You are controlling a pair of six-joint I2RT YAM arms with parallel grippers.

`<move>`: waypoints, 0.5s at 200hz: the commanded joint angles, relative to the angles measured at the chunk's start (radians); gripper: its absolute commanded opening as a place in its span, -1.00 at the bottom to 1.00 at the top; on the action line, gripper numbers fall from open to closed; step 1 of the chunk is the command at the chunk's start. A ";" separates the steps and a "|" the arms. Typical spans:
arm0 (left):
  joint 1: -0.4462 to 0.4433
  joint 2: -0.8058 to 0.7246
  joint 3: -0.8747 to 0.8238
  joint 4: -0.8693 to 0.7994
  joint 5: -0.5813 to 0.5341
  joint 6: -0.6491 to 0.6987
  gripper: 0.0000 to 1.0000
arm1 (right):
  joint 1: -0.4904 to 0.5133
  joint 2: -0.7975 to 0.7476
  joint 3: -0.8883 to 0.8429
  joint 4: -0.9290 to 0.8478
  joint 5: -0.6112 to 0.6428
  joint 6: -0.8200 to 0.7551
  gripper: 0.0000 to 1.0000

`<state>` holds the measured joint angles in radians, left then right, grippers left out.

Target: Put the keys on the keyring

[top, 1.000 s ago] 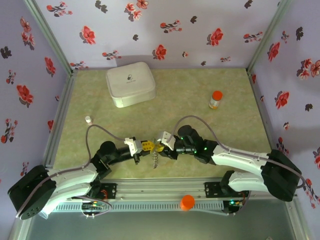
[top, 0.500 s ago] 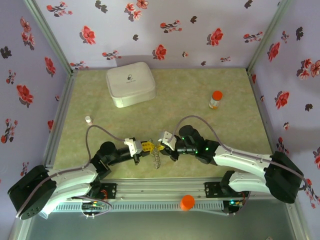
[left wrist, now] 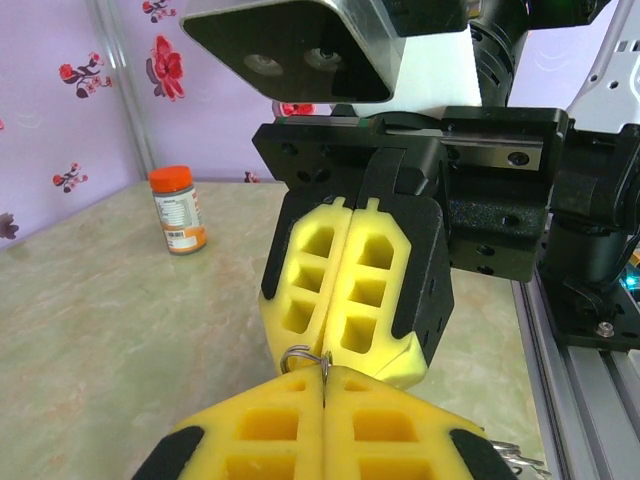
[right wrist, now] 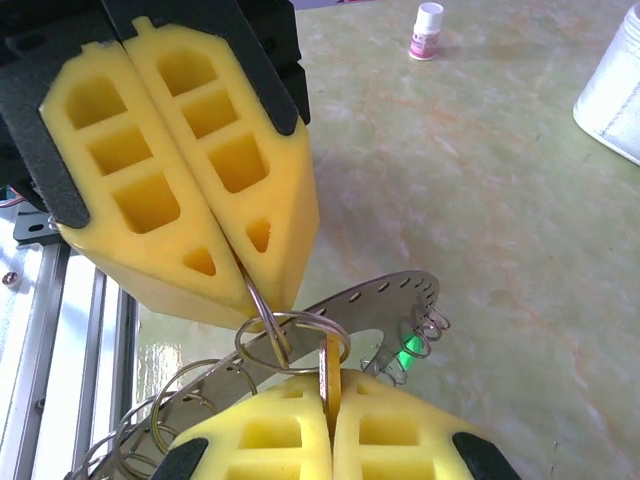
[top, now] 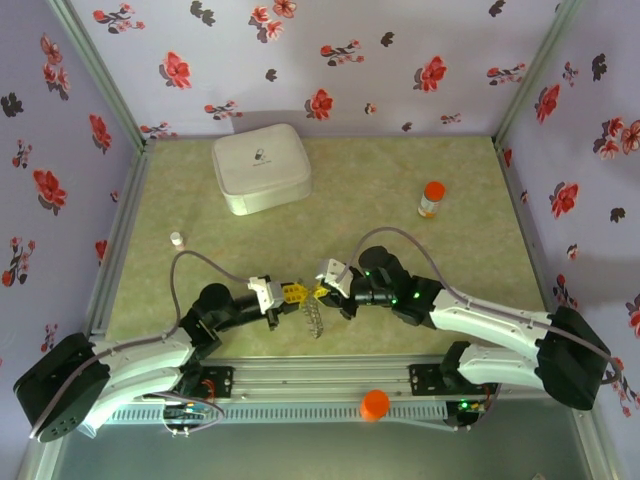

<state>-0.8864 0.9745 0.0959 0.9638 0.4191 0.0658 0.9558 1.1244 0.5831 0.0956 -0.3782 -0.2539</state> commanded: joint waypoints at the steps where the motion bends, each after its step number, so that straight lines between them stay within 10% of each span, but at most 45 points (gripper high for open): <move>1: 0.000 -0.023 0.004 0.020 -0.013 0.027 -1.00 | 0.004 -0.037 0.038 -0.032 -0.009 -0.018 -1.00; 100: 0.000 -0.080 0.058 -0.202 -0.093 0.118 -0.91 | 0.003 -0.140 0.079 -0.177 0.138 -0.066 -1.00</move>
<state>-0.8864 0.8948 0.1246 0.8013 0.3641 0.1413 0.9630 1.0077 0.6136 -0.0418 -0.2989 -0.2916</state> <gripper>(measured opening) 0.038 0.053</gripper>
